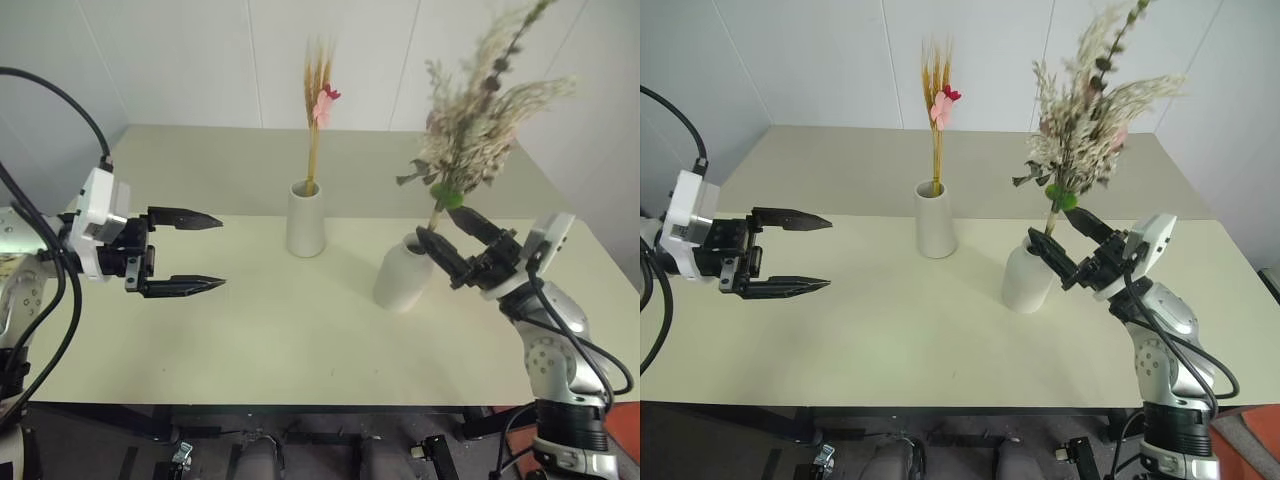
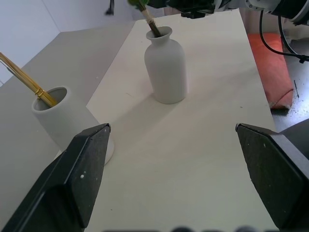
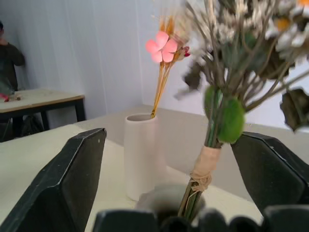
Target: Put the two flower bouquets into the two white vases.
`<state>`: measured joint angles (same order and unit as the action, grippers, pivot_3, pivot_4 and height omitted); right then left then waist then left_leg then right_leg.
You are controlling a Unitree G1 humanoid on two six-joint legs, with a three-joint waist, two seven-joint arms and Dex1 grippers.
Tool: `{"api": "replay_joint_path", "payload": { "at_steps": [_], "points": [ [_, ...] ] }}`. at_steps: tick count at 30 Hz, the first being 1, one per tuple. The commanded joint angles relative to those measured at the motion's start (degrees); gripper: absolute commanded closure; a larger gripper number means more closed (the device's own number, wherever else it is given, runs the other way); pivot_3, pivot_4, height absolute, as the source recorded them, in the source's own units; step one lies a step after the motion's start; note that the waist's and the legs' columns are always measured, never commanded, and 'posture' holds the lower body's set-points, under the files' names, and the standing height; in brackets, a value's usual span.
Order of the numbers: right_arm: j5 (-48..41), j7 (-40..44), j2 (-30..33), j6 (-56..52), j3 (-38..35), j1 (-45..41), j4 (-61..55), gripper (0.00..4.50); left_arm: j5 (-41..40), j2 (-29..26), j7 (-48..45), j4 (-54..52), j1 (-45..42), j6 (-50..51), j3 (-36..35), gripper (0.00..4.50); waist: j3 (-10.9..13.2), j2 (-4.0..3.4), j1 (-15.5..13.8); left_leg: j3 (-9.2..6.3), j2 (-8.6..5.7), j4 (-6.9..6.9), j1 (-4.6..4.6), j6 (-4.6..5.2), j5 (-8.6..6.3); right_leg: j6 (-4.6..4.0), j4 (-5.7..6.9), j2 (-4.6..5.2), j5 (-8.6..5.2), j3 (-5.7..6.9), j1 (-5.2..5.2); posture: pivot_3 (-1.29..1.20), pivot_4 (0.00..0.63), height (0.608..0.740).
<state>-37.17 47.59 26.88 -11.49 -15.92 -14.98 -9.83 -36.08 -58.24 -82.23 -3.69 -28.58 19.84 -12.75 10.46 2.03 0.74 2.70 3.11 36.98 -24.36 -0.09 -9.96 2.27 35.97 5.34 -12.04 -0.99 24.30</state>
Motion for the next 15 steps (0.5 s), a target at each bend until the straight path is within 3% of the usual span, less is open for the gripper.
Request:
{"api": "replay_joint_path", "payload": {
  "at_steps": [1,10,15],
  "points": [
    [-0.51,1.98,1.79,0.88,-0.74,1.81,-3.51,0.01,-0.58,-0.61,-0.28,-0.15,-1.53,-0.67,-1.52,0.00,0.00,0.00,0.00,0.00,0.00,0.00,0.01,0.00,0.00,0.04,0.00,0.00,-0.02,0.00,0.00,0.00,0.150,0.740],
    [0.00,4.80,6.14,1.84,-3.75,6.02,-3.19,0.01,0.14,-0.64,-0.23,0.53,-1.54,-1.22,-1.36,0.00,0.00,0.00,0.02,0.00,0.00,0.00,0.02,0.00,0.00,0.21,0.00,0.00,-0.14,-0.01,-0.01,0.00,0.150,0.740],
    [-2.35,10.70,14.59,-0.26,-10.39,9.63,-0.42,0.01,-0.56,-1.42,0.37,-0.86,0.71,-0.44,-3.33,0.00,0.00,0.00,-0.27,0.00,-0.01,0.00,0.01,0.00,0.00,0.21,-0.01,0.02,-0.15,0.00,-0.02,0.00,0.150,0.740]
  ]
}}
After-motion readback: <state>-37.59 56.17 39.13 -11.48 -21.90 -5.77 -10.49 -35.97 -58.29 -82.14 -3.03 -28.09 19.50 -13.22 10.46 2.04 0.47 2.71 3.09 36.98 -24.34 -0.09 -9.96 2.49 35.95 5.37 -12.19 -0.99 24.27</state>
